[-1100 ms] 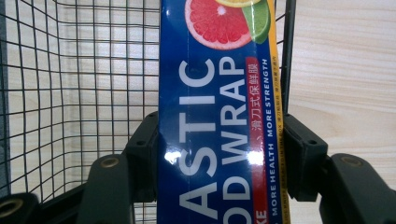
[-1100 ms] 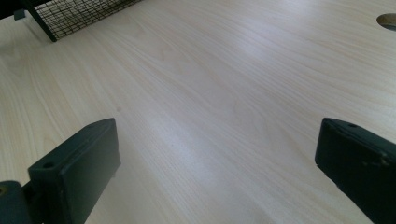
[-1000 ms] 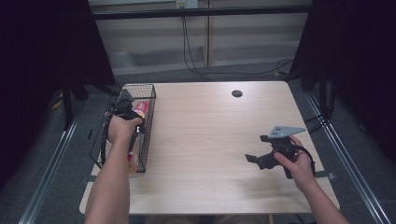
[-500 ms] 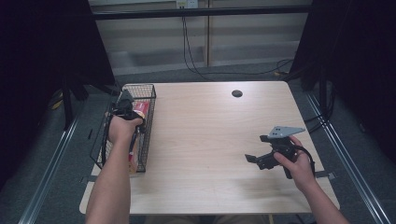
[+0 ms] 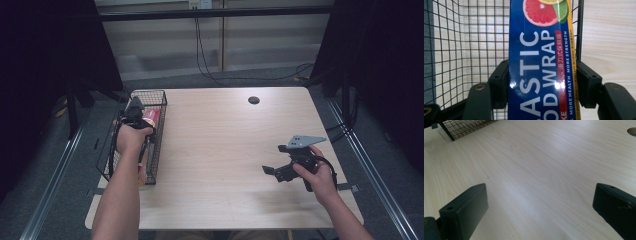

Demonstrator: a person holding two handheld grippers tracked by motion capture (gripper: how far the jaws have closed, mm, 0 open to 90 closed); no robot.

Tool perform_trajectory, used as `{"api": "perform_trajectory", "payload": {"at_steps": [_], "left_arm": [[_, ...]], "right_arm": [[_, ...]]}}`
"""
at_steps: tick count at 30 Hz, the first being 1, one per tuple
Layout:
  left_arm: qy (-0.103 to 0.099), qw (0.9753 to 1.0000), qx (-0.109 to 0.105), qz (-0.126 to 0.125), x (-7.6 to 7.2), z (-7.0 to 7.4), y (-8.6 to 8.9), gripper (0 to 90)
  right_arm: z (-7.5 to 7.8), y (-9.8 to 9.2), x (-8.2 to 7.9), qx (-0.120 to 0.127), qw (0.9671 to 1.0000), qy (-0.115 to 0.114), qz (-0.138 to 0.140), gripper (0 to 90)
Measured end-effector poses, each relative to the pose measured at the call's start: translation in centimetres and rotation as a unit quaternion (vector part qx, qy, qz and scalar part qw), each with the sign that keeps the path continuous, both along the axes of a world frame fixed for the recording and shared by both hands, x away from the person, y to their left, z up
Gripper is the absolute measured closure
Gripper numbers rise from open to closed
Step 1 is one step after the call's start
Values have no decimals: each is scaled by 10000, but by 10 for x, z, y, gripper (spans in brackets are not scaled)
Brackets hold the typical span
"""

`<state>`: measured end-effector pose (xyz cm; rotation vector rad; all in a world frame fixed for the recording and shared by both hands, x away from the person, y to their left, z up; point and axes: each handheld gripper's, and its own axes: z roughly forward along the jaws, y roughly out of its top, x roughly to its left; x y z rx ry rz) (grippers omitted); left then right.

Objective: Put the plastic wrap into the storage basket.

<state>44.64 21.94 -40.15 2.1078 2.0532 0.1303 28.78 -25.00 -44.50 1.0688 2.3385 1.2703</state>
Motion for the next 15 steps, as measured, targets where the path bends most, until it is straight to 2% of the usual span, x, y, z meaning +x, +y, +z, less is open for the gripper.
{"api": "perform_trajectory", "payload": {"at_steps": [10,15], "left_arm": [[50,10000,55,-20,0,3,-1,387],[97,9999,-30,5,0,7,0,383]], "right_arm": [[0,0,0,-4,10000,2,3,0],[0,0,0,-3,10000,2,8,0]]}}
